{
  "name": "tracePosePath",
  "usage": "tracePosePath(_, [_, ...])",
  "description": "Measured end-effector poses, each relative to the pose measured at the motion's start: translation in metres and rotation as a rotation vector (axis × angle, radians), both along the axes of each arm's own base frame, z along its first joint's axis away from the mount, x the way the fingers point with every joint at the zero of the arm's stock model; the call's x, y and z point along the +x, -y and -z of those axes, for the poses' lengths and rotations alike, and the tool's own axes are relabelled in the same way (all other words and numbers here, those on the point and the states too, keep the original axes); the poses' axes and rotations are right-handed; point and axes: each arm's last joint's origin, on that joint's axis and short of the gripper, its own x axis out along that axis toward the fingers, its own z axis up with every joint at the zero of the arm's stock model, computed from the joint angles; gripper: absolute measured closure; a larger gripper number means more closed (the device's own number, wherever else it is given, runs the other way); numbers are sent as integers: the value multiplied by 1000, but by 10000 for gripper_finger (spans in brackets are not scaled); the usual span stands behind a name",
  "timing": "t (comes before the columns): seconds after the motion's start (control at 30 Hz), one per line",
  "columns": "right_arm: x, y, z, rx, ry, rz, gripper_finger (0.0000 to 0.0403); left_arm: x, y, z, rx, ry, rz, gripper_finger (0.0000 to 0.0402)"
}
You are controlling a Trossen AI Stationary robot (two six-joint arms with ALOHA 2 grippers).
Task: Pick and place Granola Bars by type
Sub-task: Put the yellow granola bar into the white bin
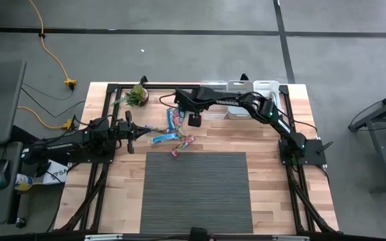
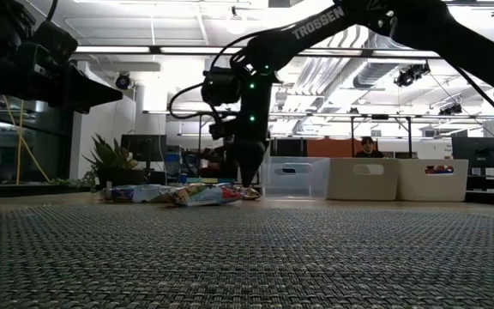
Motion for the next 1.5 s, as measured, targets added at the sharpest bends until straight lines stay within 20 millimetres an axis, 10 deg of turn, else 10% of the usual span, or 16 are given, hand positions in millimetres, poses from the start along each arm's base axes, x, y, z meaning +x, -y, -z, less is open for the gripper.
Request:
tracePosePath(0.77, [-5,-6,3,114,-89,-241,161,0,0,0,0,0,0,400])
tracePosePath(1.5, [-6,-9,3,124,-99,-225,341,0,0,0,0,0,0,400])
